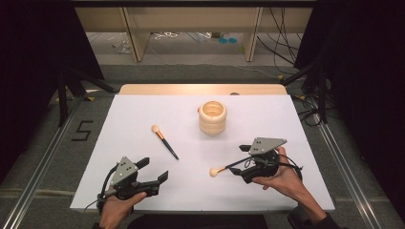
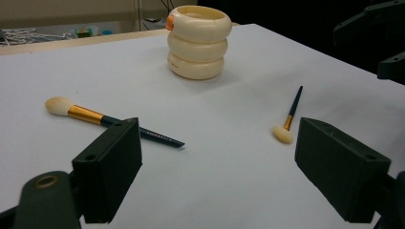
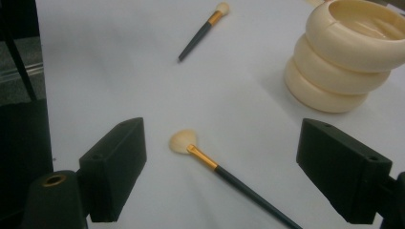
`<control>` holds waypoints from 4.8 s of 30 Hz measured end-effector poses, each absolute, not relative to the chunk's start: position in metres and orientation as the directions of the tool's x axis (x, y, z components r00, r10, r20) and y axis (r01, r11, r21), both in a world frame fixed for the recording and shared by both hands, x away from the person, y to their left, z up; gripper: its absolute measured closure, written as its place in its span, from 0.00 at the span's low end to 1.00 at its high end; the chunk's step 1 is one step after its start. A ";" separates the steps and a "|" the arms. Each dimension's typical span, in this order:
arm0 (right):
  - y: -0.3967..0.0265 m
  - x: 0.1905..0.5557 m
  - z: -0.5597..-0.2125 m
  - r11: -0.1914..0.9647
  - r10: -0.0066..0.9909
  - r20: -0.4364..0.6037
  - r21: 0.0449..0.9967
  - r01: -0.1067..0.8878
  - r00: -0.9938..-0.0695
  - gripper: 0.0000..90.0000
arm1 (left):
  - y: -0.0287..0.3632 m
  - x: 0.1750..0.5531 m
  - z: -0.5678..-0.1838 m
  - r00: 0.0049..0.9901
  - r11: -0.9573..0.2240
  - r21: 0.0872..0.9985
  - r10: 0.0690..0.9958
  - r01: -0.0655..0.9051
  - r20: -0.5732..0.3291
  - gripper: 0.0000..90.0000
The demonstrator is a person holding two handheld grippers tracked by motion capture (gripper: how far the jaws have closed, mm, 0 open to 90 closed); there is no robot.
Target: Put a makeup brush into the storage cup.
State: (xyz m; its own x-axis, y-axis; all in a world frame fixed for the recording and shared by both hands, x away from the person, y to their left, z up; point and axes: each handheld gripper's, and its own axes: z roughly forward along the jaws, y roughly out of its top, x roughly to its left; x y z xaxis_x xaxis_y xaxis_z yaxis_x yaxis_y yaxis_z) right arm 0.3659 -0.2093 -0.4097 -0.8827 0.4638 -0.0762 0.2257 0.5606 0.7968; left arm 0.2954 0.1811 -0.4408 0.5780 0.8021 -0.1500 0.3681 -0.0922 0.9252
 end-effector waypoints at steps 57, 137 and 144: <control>-0.142 0.438 -0.441 0.979 0.059 -0.101 0.200 0.037 -0.993 0.54 | 0.182 0.296 -0.440 0.582 -0.095 0.923 0.798 0.372 -0.153 0.18; -0.124 0.454 -0.441 0.996 0.065 -0.016 0.061 0.064 -0.998 0.92 | 0.183 0.296 -0.440 0.587 -0.110 0.924 0.798 0.366 -0.137 0.18; -0.130 0.454 -0.425 0.979 0.097 -0.031 0.182 0.090 -0.995 0.92 | 0.183 0.296 -0.440 0.581 -0.097 0.922 0.800 0.375 -0.152 0.18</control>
State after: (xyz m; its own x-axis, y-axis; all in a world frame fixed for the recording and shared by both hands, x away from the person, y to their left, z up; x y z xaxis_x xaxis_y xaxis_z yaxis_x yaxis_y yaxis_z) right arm 0.4539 -0.1305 -0.4251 -0.9948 0.0971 -0.0310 0.0899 0.9791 0.1823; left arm 0.2957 0.1826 -0.4402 0.5805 0.8000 -0.1518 0.3749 -0.0971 0.9220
